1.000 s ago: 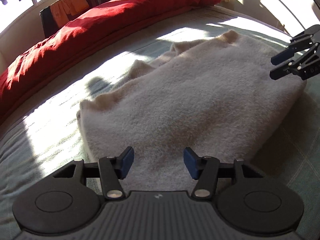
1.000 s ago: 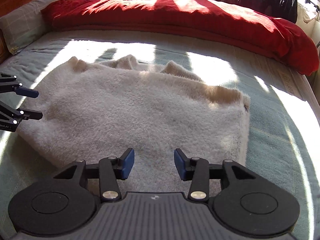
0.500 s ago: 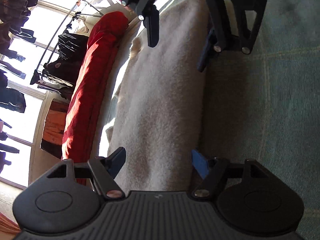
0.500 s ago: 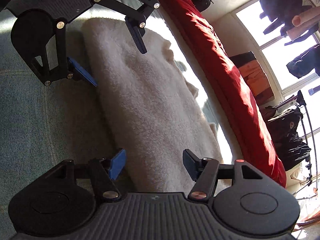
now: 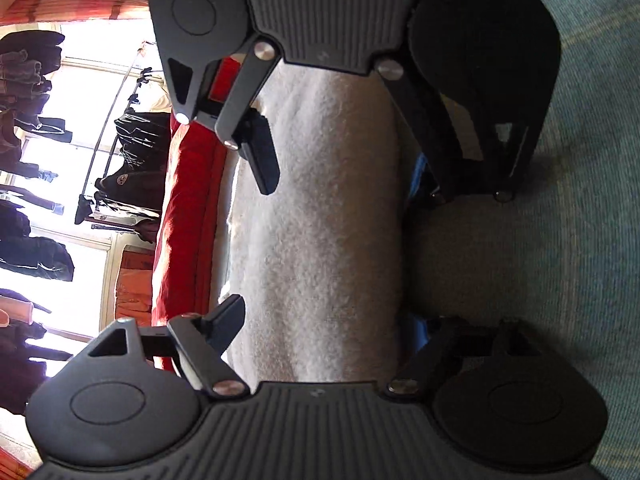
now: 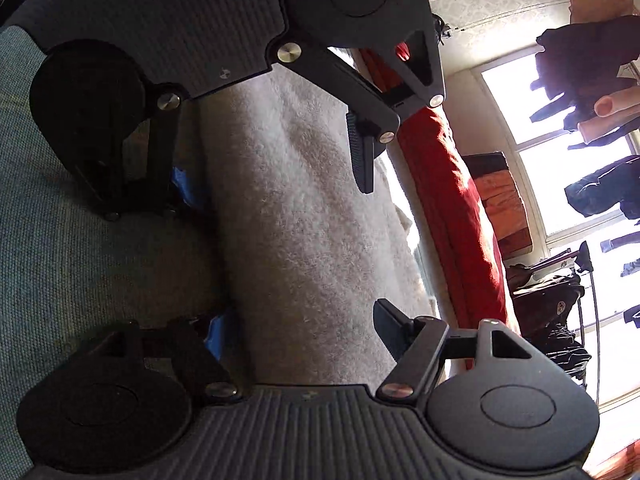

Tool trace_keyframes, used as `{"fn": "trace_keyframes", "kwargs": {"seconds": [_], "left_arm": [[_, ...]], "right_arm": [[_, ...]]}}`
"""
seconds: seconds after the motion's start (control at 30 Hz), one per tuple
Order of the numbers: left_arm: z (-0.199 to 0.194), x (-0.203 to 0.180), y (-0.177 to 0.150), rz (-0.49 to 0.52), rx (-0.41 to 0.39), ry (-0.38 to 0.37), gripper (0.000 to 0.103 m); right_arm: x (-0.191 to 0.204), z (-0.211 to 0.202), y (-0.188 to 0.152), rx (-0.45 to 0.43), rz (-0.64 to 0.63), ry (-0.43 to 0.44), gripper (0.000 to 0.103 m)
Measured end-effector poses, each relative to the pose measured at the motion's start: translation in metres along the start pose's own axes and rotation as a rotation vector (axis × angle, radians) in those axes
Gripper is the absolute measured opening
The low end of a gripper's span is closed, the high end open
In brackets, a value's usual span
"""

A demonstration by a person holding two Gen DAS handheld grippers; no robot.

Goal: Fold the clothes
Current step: 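Bring both grippers together onto the folded sweater edge, then close both grippers on the edge and fold it over the sweater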

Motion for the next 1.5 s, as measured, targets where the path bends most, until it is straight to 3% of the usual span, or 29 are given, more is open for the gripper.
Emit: {"fn": "trace_keyframes", "kwargs": {"seconds": [0.17,0.33,0.43,0.63,0.67,0.7,0.77,0.8,0.93,1.2,1.5], "left_arm": [[0.002,0.01,-0.024,0.015,0.007,0.032,0.082],[0.008,0.021,-0.06,0.015,0.077,0.079,0.082],[0.011,0.021,-0.065,0.03,0.088,0.099,0.082],[0.037,0.017,-0.051,0.119,0.094,0.092,0.078],[0.036,0.016,-0.051,0.121,0.098,0.072,0.063],[0.036,0.015,-0.052,0.123,0.102,0.052,0.04],[0.035,0.012,-0.054,0.139,0.105,0.024,0.021],[0.033,0.009,-0.055,0.157,0.102,0.022,0.018],[0.036,0.015,-0.056,0.134,0.103,0.006,0.016],[0.018,0.044,-0.052,0.074,0.107,0.002,0.013],[-0.058,0.039,-0.04,0.035,0.086,-0.093,0.014]], "right_arm": [[-0.024,0.011,-0.044,0.067,-0.006,-0.044,0.079],[-0.054,0.018,-0.111,0.184,-0.003,-0.099,0.079],[-0.066,0.021,-0.133,0.213,0.019,-0.118,0.079],[-0.067,0.058,-0.117,0.165,-0.046,-0.117,0.075],[-0.068,0.06,-0.116,0.163,-0.046,-0.097,0.072],[-0.068,0.062,-0.114,0.161,-0.046,-0.078,0.066],[-0.071,0.065,-0.114,0.158,-0.042,-0.045,0.046],[-0.073,0.065,-0.115,0.157,-0.038,-0.035,0.032],[-0.09,0.074,-0.116,0.172,-0.028,-0.008,0.022],[-0.131,0.064,-0.102,0.18,0.071,0.059,0.018],[-0.135,0.012,-0.082,0.208,0.105,0.246,0.018]]}}
Point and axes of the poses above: each gripper's, at about its wrist camera, not at the fingertips, and z roughly the way its jaws point, x to its left, y to its top, the point moved 6 cm from there along z, roughly the way its jaws point, and after that the axes turned 8 degrees about -x, right-handed, at the moved point
